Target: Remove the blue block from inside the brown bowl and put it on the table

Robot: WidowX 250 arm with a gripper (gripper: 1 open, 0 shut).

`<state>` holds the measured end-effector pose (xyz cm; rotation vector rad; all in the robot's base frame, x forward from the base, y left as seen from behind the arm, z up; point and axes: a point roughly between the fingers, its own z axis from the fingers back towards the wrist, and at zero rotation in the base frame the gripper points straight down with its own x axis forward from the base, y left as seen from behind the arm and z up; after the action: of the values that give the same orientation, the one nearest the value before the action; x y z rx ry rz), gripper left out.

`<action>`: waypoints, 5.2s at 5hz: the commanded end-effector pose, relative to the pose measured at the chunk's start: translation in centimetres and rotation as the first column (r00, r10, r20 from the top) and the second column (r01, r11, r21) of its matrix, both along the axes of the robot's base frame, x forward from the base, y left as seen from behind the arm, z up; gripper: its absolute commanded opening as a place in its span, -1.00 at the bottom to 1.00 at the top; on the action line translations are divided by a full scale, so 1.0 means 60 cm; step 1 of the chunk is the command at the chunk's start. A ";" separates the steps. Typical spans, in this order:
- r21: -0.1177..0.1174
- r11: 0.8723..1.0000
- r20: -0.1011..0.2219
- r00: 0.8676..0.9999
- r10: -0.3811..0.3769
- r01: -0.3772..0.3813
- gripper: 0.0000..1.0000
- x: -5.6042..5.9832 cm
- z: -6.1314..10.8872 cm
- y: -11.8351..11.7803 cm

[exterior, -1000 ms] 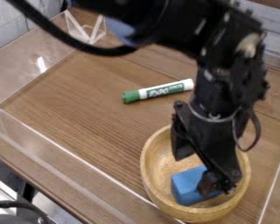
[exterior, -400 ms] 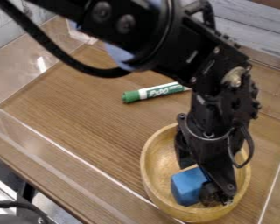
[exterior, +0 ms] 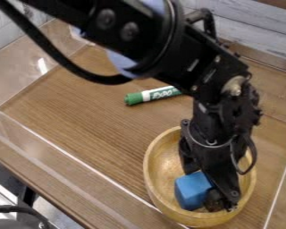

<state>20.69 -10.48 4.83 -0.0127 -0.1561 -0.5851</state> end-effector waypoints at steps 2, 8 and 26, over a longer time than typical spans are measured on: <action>-0.016 1.000 0.039 0.999 0.024 -0.023 1.00 0.018 0.004 0.004; -0.007 0.998 0.062 0.996 0.064 -0.064 -1.00 0.030 0.001 0.016; 0.024 0.859 0.113 0.855 0.507 -0.512 -1.00 -0.032 0.135 0.271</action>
<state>18.36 5.66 12.33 0.0985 -0.2107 -0.0515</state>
